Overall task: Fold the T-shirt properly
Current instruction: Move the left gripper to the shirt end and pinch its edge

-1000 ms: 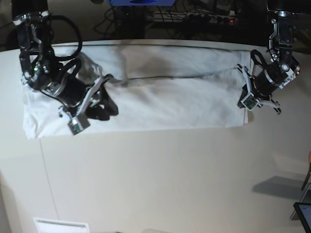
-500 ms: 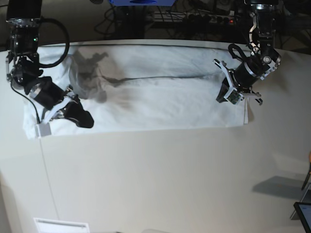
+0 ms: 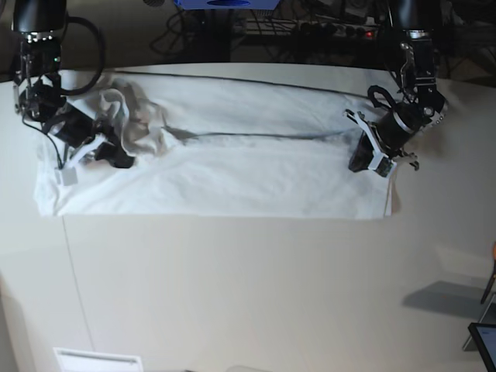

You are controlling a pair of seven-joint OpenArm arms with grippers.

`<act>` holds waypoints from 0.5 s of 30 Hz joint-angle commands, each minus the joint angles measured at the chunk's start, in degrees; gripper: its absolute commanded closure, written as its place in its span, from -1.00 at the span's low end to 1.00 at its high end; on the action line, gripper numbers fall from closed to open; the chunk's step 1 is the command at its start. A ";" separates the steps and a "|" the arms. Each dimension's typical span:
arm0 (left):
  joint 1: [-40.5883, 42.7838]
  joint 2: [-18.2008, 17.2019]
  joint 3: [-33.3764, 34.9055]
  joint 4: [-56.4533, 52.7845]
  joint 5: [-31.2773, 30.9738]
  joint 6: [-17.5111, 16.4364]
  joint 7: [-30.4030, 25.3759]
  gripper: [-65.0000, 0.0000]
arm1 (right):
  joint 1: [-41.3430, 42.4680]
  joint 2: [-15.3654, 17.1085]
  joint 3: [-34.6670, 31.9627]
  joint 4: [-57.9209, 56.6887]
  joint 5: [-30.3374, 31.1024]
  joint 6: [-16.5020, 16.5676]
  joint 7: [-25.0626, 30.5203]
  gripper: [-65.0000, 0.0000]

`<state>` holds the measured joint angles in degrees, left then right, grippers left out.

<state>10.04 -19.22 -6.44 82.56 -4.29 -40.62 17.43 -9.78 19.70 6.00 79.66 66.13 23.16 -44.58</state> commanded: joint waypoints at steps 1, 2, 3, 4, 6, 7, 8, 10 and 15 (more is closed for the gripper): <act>-0.24 -0.16 -0.02 -1.20 6.27 0.62 6.61 0.93 | 1.12 0.56 0.11 -0.23 -0.33 0.80 0.75 0.98; -0.59 0.01 -0.02 -1.20 6.62 0.62 6.61 0.93 | 1.91 0.47 0.02 -1.28 -1.56 0.80 0.67 0.98; -0.77 -0.07 -0.11 -1.20 6.62 0.62 6.61 0.93 | 2.97 0.47 0.02 -2.16 -2.70 0.89 0.75 0.98; -1.03 -0.16 -0.11 -1.20 6.54 0.62 6.61 0.93 | 3.85 0.38 0.02 -2.87 -3.67 0.89 0.58 0.98; -1.47 -0.16 -0.11 -1.11 6.54 0.62 6.70 0.93 | 6.13 -0.14 -0.07 -4.27 -5.42 0.97 0.49 0.98; -1.47 -0.25 -0.11 -1.11 6.54 0.62 6.70 0.93 | 7.19 -0.14 -0.07 -4.89 -5.95 0.97 0.49 0.97; -1.47 -0.25 -0.11 -1.11 6.54 0.62 6.70 0.93 | 7.98 -0.14 -0.15 -5.42 -6.39 0.97 0.49 0.97; -1.21 -0.16 -0.11 -1.11 6.54 0.62 6.70 0.93 | 10.00 -0.23 -0.15 -6.56 -8.24 0.97 0.40 0.97; -1.30 0.10 -0.11 -1.11 6.54 0.62 6.79 0.93 | 11.93 -0.32 -0.15 -7.35 -13.16 0.97 -0.48 0.97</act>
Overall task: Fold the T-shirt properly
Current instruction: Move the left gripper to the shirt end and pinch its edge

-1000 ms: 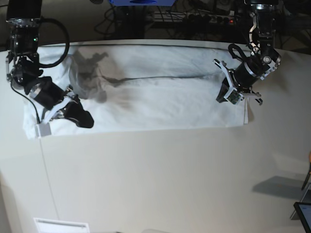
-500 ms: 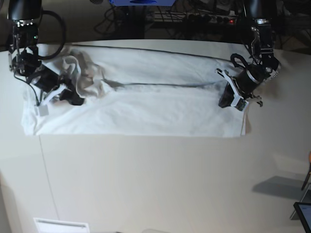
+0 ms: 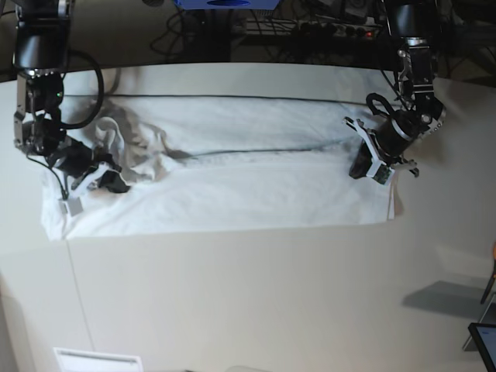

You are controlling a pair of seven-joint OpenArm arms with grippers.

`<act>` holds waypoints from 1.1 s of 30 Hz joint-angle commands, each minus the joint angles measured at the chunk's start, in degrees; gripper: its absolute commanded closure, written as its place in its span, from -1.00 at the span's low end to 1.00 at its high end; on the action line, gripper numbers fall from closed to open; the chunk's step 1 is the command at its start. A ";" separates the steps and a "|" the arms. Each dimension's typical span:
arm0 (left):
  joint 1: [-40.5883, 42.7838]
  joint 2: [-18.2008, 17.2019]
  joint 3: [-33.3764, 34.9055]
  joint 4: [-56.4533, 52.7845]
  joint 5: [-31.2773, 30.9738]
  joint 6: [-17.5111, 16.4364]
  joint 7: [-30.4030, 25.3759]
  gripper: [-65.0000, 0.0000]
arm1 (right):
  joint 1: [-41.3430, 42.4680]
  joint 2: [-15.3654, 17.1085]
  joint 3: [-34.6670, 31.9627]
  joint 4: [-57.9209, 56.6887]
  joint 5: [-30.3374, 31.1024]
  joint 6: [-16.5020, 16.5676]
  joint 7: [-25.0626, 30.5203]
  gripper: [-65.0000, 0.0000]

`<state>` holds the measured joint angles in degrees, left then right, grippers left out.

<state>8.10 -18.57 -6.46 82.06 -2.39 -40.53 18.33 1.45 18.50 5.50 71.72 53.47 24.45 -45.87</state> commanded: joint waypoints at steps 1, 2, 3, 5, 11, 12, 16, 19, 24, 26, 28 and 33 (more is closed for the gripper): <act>0.65 -0.55 -0.09 -0.61 4.64 0.53 5.89 0.93 | 0.88 0.88 0.35 0.58 -1.47 -0.32 0.99 0.97; 0.56 -0.55 -0.09 -0.61 4.64 0.53 5.89 0.93 | 1.58 0.88 0.35 0.58 -2.35 -0.32 0.99 0.97; 0.56 -0.55 -0.09 -0.26 4.64 0.53 5.89 0.93 | 2.46 0.88 0.35 0.58 -3.49 -0.32 0.72 0.97; 0.56 -0.55 -0.09 -0.08 4.64 0.53 5.89 0.93 | 3.60 0.97 0.35 0.58 -5.69 -0.23 0.64 0.97; 0.47 -0.38 -0.18 0.71 4.02 0.53 6.16 0.93 | 4.39 0.88 0.35 1.02 -6.75 2.06 -1.47 0.97; 0.47 -0.38 -0.18 1.41 3.93 0.53 6.16 0.93 | 4.30 0.79 0.35 1.02 -6.75 2.50 -1.47 0.97; 1.62 0.24 -6.07 8.00 -1.43 0.53 7.30 0.92 | 3.78 0.36 0.35 1.11 -6.84 4.08 -1.65 0.97; 2.23 0.68 -15.04 13.72 -7.94 0.53 14.07 0.92 | 3.43 0.36 0.35 1.20 -6.84 4.87 -1.65 0.97; 2.85 -0.29 -30.95 19.70 -17.26 0.53 26.20 0.92 | 2.19 0.27 0.35 2.96 -6.92 6.72 -1.65 0.97; 3.73 -1.61 -34.73 19.70 -20.60 0.53 29.28 0.91 | 1.76 0.18 0.35 4.28 -6.92 6.72 -1.74 0.97; 4.08 -3.01 -36.75 19.17 -24.38 0.53 31.91 0.81 | 1.49 0.18 0.35 4.89 -6.92 6.72 -1.74 0.97; 4.69 -3.19 -41.76 13.89 -32.64 0.53 36.05 0.19 | 1.23 0.18 0.35 5.60 -6.92 6.81 -1.83 0.97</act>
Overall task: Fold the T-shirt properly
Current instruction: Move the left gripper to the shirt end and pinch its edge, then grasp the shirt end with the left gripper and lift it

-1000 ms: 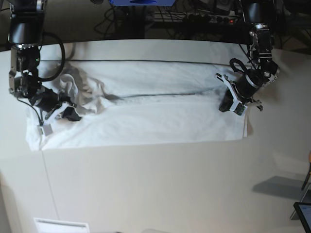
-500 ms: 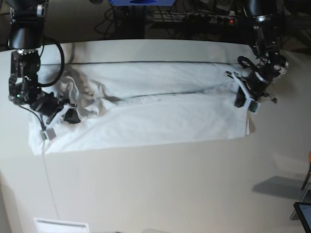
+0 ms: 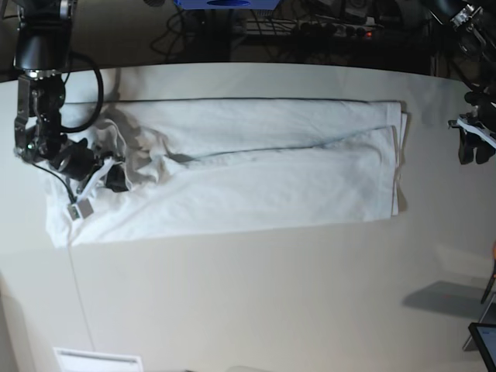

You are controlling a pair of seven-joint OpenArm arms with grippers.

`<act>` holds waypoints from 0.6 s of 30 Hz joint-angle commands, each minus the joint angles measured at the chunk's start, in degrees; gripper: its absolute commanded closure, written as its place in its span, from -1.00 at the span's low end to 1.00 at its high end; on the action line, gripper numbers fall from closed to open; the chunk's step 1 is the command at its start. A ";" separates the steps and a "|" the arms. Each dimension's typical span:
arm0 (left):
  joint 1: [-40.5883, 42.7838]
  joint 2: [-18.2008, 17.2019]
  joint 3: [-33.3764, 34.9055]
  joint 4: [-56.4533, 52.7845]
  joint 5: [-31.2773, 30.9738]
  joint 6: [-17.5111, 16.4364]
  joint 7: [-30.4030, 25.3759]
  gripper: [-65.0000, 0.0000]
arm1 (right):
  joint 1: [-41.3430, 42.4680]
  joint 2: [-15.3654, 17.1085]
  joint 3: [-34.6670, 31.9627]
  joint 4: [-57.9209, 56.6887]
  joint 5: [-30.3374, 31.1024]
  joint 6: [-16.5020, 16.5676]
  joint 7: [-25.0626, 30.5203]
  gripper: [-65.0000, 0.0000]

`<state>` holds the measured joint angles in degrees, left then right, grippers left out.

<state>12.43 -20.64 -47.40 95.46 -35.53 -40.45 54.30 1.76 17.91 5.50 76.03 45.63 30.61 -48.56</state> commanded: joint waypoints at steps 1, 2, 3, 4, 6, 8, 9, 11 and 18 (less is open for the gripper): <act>0.72 -1.11 -1.61 -1.00 -0.74 0.45 0.51 0.11 | 0.92 0.77 0.35 1.29 0.92 0.64 0.86 0.97; 0.98 -1.11 -2.05 -2.32 -2.41 0.45 0.69 0.05 | 0.66 0.86 0.35 1.29 0.92 0.64 0.77 0.97; 1.16 -1.11 -1.88 -3.20 -3.99 0.45 1.13 0.01 | 0.57 0.86 0.35 1.29 0.92 0.64 0.60 0.97; 1.33 -1.20 -1.79 -4.34 -5.92 0.45 1.74 -0.03 | 0.57 0.86 0.35 1.29 0.92 0.64 0.42 0.97; 2.30 -1.11 -1.79 -5.31 -9.00 0.45 3.15 -0.09 | 0.57 0.95 0.35 1.29 0.92 0.64 0.42 0.97; 2.65 -1.03 -1.79 -6.01 -12.52 0.45 4.11 -0.16 | 0.57 0.95 0.35 1.29 0.92 0.64 0.34 0.97; 2.74 -0.94 -1.79 -6.27 -13.92 0.45 4.20 -0.18 | 0.48 0.95 0.35 1.29 0.92 0.73 0.34 0.97; 2.83 -0.94 -1.53 -6.98 -16.91 0.45 4.29 -0.22 | 0.48 0.95 0.35 1.29 0.92 0.73 -0.02 0.97; 2.21 -1.91 6.74 -13.31 -21.83 0.45 4.20 -0.27 | 0.48 0.95 0.35 1.29 0.92 0.73 -0.02 0.97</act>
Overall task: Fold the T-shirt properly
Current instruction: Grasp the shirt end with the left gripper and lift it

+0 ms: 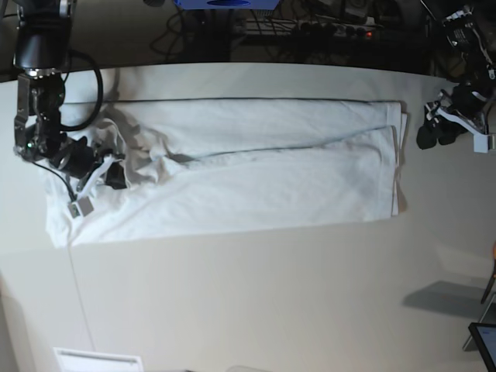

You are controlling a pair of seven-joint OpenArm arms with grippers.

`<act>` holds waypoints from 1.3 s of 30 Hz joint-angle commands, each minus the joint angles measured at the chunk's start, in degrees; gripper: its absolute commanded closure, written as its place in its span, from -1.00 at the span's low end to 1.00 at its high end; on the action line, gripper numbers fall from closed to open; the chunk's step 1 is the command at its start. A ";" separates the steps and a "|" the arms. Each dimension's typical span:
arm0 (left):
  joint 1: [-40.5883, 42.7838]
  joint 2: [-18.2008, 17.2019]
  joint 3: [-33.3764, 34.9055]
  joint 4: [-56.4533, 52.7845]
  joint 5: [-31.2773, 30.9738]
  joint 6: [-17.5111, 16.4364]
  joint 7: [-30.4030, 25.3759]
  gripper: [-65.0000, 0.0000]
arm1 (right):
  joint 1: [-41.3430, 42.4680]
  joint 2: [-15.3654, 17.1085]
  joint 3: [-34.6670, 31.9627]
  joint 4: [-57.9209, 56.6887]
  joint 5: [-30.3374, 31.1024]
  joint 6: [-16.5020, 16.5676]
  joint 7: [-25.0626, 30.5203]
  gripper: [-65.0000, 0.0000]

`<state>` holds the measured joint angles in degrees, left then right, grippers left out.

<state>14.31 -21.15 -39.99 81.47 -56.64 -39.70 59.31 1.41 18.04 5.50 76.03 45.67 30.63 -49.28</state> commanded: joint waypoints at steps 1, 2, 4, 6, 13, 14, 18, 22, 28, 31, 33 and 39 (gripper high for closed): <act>-0.37 -1.31 0.38 -0.20 -0.81 -0.30 -0.80 -0.27 | 0.83 0.81 0.35 1.29 0.88 0.71 0.71 0.97; -1.25 -1.14 1.53 -0.81 -0.81 -0.30 -0.80 -0.27 | 0.83 0.81 0.26 1.29 0.88 0.71 0.71 0.97; -1.95 -0.79 2.40 -1.43 -0.72 -0.30 -0.80 -0.27 | 0.83 0.81 0.26 1.29 0.88 0.71 0.71 0.97; -2.39 -0.70 3.02 -1.96 -0.63 -0.30 -0.80 -0.26 | 0.83 0.81 0.26 1.29 0.88 0.71 0.71 0.97; -4.42 -0.26 3.11 -6.79 -0.37 -0.30 -0.98 -0.26 | 0.83 0.90 0.26 1.29 0.88 0.71 0.71 0.97; -4.59 -0.26 3.20 -7.85 -0.37 -0.30 -1.07 -0.26 | 0.83 0.90 0.26 1.29 0.88 0.71 0.71 0.97; -6.70 -0.35 7.42 -11.63 -0.28 -0.30 -1.59 -0.25 | 0.83 0.90 0.26 1.29 0.88 0.71 0.71 0.97; -6.96 -0.35 13.04 -12.42 -0.28 -0.30 -5.55 -0.25 | 0.83 0.90 0.26 1.29 0.88 0.71 0.71 0.97; -6.70 -0.35 17.70 -12.50 -0.28 -0.30 -6.17 -0.22 | 0.83 0.90 0.26 1.29 0.88 0.71 0.71 0.97; -6.61 -0.61 17.61 -12.42 -0.28 -0.30 -6.25 0.10 | 0.74 0.90 0.26 1.11 0.88 0.71 0.71 0.97; -6.79 -0.79 17.61 -12.42 -0.19 -0.30 -6.25 0.49 | 0.48 0.90 0.26 1.11 0.88 0.71 0.71 0.97; -6.79 -0.17 17.79 -8.64 9.48 -0.30 -7.75 1.00 | 0.48 0.81 0.26 0.94 0.88 0.71 0.71 0.97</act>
<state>7.25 -20.58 -22.31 72.51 -49.76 -40.80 49.78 0.95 18.06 5.50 76.25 45.84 30.65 -49.25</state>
